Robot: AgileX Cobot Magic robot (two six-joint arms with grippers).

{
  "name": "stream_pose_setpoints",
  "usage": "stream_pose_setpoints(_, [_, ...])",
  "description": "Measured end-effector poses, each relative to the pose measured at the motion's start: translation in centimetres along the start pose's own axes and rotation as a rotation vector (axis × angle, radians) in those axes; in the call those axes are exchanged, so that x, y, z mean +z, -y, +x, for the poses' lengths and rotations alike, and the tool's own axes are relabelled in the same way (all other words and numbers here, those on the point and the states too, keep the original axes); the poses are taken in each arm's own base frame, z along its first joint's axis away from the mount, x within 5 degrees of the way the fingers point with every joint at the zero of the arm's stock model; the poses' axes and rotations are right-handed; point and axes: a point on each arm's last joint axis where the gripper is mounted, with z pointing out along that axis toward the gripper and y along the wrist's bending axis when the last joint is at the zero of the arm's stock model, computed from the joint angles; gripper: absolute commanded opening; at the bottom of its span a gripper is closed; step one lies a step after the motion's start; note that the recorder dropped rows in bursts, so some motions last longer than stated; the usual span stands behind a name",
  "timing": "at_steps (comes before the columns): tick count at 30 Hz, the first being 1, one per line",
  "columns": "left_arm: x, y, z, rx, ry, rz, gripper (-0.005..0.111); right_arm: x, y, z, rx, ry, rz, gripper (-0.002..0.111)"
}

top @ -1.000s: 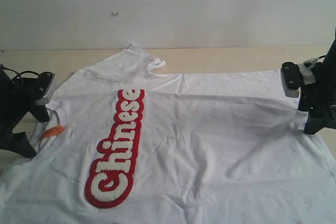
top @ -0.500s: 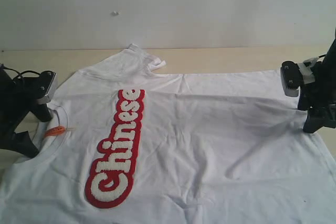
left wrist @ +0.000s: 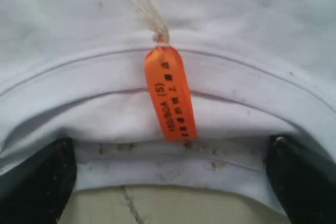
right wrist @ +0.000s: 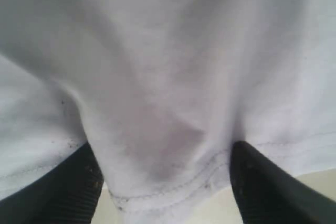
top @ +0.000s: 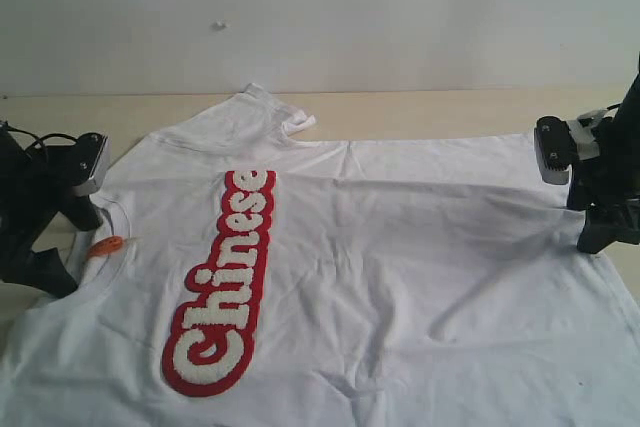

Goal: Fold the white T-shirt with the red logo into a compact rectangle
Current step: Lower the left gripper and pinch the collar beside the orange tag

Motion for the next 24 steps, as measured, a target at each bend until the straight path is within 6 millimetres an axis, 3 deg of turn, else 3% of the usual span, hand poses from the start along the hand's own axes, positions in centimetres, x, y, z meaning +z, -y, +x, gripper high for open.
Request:
stream_pose_setpoints(3, [0.0,-0.04,-0.02,-0.006,0.002,-0.005,0.057,0.0,0.0,0.0,0.0,0.0,0.0,0.063])
stream_pose_setpoints(5, [0.0,-0.04,-0.02,-0.006,0.002,-0.005,0.048,0.0,0.0,0.0,0.0,0.0,0.0,0.062])
stream_pose_setpoints(7, [0.0,-0.04,-0.02,-0.006,0.002,-0.005,0.048,0.0,0.0,0.0,0.0,0.0,0.0,0.062])
stream_pose_setpoints(12, [0.04,-0.15,-0.03,0.008,-0.013,-0.018,0.062,0.0,0.02,0.0,0.0,0.0,0.002,0.062])
stream_pose_setpoints(19, [0.04,-0.25,-0.02,0.005,-0.015,-0.029,0.062,0.0,0.02,0.0,0.0,0.0,0.002,0.062])
stream_pose_setpoints(21, [0.04,-0.25,-0.02,0.005,-0.015,-0.029,0.059,0.0,0.02,0.0,0.0,0.0,0.002,0.06])
stream_pose_setpoints(24, [0.04,-0.21,-0.01,0.006,-0.016,-0.024,0.04,0.0,0.0,0.0,0.0,0.0,0.0,0.054])
